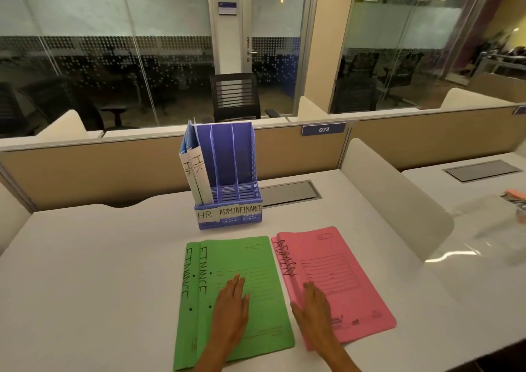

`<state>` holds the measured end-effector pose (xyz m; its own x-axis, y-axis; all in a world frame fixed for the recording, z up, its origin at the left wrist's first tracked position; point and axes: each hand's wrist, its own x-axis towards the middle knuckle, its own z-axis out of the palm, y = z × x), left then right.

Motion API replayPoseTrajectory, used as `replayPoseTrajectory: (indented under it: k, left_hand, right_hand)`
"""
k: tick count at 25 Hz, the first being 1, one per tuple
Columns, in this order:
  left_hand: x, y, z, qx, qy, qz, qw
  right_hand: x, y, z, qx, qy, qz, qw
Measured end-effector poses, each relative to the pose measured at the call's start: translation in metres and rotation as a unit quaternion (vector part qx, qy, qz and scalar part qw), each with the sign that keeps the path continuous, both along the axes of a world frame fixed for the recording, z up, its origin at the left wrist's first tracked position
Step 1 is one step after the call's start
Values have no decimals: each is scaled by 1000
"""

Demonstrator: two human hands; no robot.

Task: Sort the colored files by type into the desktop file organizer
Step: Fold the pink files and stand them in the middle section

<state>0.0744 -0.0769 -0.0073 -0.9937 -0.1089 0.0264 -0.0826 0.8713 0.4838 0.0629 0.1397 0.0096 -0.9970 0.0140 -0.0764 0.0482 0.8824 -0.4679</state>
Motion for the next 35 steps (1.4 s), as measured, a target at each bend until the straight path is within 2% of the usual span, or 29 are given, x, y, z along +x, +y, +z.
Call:
replayPoseTrajectory:
  k: [4, 8, 13, 19, 24, 26, 27, 28, 30, 32, 35]
  left_hand:
    - [-5, 34, -5, -41, -28, -38, 998]
    - [-4, 40, -14, -83, -62, -50, 993]
    - [-3, 35, -17, -111, -73, -35, 991]
    - [-5, 39, -16, -99, -74, -39, 992]
    - [-9, 38, -22, -110, -93, -52, 988]
    - [-7, 37, -27, -130, -58, -61, 988]
    - [-5, 35, -25, -143, -53, -71, 986]
    - [-5, 33, -22, -137, -98, -80, 983]
    - [-7, 33, -23, -174, -80, -98, 977]
    - [-8, 31, -22, -172, -70, -108, 977]
    - [-9, 31, -20, -157, -120, -117, 973]
  right_hand:
    - [-6, 14, -5, 60, -77, -50, 994]
    - [-8, 16, -18, 102, -107, -44, 988]
    - [-13, 22, -20, 161, -71, -22, 984]
    - [-26, 10, -19, 166, -44, 33, 985]
    - [-35, 2, -2, 217, -71, 106, 968]
    - [-37, 1, 2, 231, -81, 126, 961]
    - [-39, 1, 3, 236, -83, 125, 960]
    - [-40, 1, 4, 241, -86, 118, 959]
    - [-42, 0, 7, 247, -86, 91, 961]
    - [-43, -1, 13, 260, -79, 67, 960]
    - [-47, 2, 21, 291, -48, 61, 954]
